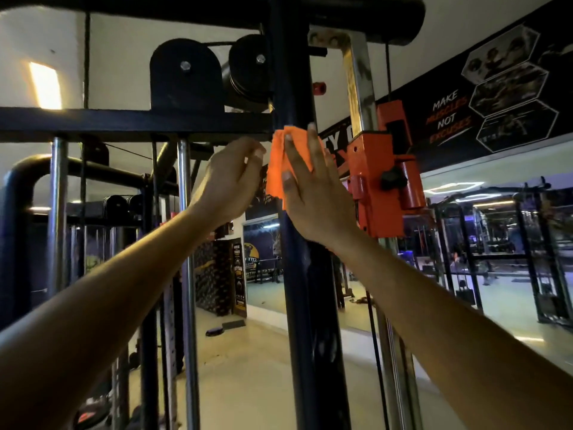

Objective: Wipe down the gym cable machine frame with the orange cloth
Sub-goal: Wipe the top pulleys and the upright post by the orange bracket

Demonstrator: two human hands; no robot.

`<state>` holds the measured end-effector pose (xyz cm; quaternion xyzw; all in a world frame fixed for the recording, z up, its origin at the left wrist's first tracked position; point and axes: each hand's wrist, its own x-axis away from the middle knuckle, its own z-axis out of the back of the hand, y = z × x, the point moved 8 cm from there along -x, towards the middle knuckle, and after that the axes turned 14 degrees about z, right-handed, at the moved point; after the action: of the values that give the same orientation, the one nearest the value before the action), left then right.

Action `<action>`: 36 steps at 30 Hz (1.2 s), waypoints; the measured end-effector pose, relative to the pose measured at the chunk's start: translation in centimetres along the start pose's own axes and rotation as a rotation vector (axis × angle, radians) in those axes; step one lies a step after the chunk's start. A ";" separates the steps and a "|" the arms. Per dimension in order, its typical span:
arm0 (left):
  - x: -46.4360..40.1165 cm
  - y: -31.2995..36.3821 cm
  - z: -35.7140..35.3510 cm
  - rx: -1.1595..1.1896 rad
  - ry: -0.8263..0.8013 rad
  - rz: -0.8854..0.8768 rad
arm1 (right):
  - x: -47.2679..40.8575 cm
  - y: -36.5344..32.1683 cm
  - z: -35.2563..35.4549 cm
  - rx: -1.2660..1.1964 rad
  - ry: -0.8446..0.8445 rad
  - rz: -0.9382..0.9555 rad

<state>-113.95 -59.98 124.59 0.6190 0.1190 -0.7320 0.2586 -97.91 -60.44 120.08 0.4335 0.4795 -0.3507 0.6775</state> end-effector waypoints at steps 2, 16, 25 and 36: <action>-0.6 -1.3 -1.0 0.131 -0.110 0.249 | 1.4 -0.6 -0.1 0.021 0.025 0.011; -1.2 -0.8 -4.3 0.518 -0.493 0.665 | 5.4 -1.7 -0.6 0.018 -0.068 -0.029; -0.4 -0.1 -4.4 0.517 -0.528 0.688 | 5.0 -1.7 -0.8 -0.032 -0.057 -0.078; 3.3 -1.5 -6.0 0.604 -0.566 0.739 | 12.4 -3.8 -1.8 -0.061 -0.008 -0.125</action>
<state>-109.99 -56.55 119.95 0.4455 -0.3954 -0.7319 0.3310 -98.27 -60.89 107.05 0.3806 0.5133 -0.3792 0.6693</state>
